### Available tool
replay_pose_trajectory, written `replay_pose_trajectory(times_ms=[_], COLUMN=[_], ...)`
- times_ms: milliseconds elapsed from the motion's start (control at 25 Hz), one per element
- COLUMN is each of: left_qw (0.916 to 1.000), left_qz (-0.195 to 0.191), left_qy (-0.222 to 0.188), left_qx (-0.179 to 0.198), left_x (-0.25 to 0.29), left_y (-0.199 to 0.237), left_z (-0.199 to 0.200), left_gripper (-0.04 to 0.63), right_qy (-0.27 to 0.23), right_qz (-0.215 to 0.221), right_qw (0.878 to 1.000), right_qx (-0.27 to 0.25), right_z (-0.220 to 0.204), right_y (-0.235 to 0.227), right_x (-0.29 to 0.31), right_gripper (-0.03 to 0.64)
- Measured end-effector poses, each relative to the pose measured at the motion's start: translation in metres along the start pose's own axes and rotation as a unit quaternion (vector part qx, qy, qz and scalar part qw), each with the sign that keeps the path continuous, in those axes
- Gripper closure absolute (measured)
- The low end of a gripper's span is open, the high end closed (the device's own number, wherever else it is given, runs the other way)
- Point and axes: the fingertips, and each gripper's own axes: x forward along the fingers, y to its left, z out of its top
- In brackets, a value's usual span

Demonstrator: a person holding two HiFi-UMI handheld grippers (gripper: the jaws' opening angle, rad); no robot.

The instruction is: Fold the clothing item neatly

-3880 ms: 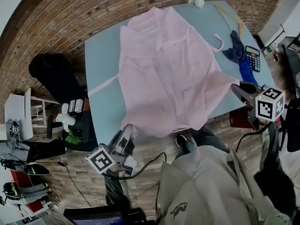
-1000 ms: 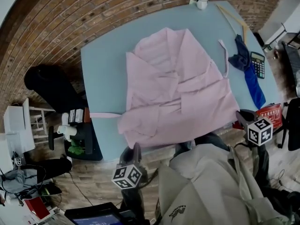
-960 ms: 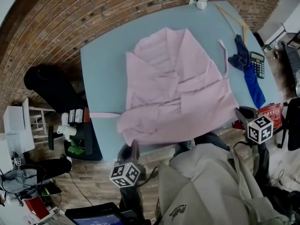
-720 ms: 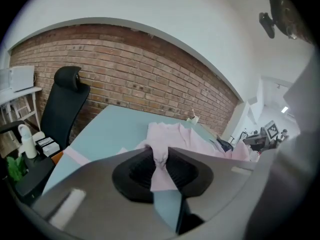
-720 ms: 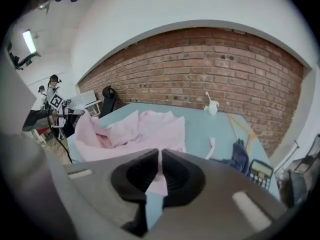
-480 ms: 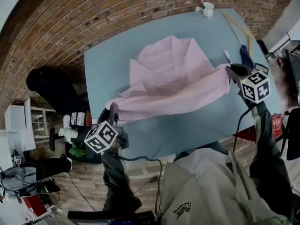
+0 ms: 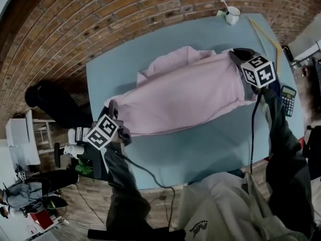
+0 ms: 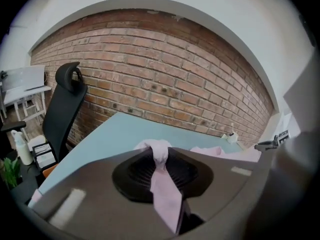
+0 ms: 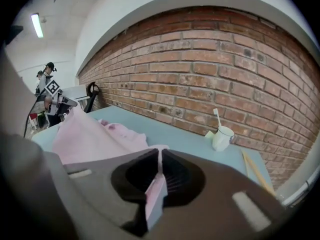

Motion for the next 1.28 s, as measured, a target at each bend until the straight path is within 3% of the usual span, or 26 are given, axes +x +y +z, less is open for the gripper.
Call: replay_pose_trajectory(times_ms=[200,320,480,640,720,840,960,1160,1280], left_qw=[0.9991,0.9978,0.9971,0.9974,0.9980,0.9971,0.9962,0.9950,0.9939], left_qz=[0.041,0.064,0.066,0.047,0.036,0.036,0.028,-0.024,-0.048], left_qy=[0.009,0.011,0.021,0.010,-0.008,-0.039,-0.056,-0.062,-0.058], left_qx=[0.003,0.013,0.031,0.054,0.052,0.055,0.060,0.074,0.081], left_x=[0.053,0.071,0.066,0.037,0.018,-0.019,-0.056,-0.099,-0.125], left_y=[0.011,0.016,0.014,-0.001,-0.009,-0.018,-0.030,-0.063,-0.077], left_z=[0.000,-0.006,-0.017,-0.025,-0.031,-0.045,-0.063,-0.096,-0.121], left_gripper=[0.494,0.364,0.277,0.276,0.342,0.480,0.576,0.588,0.588], right_qy=[0.028,0.014,-0.033,-0.060,-0.088,-0.116,-0.117,-0.136,-0.138], right_qz=[-0.024,-0.063,-0.103,-0.102,-0.103,-0.099,-0.096,-0.123,-0.112], right_qw=[0.999,0.997,0.994,0.993,0.991,0.987,0.988,0.983,0.983], right_qx=[-0.021,-0.038,-0.028,-0.009,0.011,0.045,0.038,0.030,0.049], right_z=[-0.015,-0.020,-0.018,-0.023,-0.025,-0.037,-0.058,-0.084,-0.099], right_y=[-0.015,-0.019,-0.032,-0.031,-0.020,0.015,0.062,0.118,0.148], right_x=[0.063,0.078,0.064,0.005,-0.030,-0.076,-0.114,-0.167,-0.185], right_gripper=[0.598,0.564,0.523,0.562,0.615,0.615,0.615,0.615,0.615])
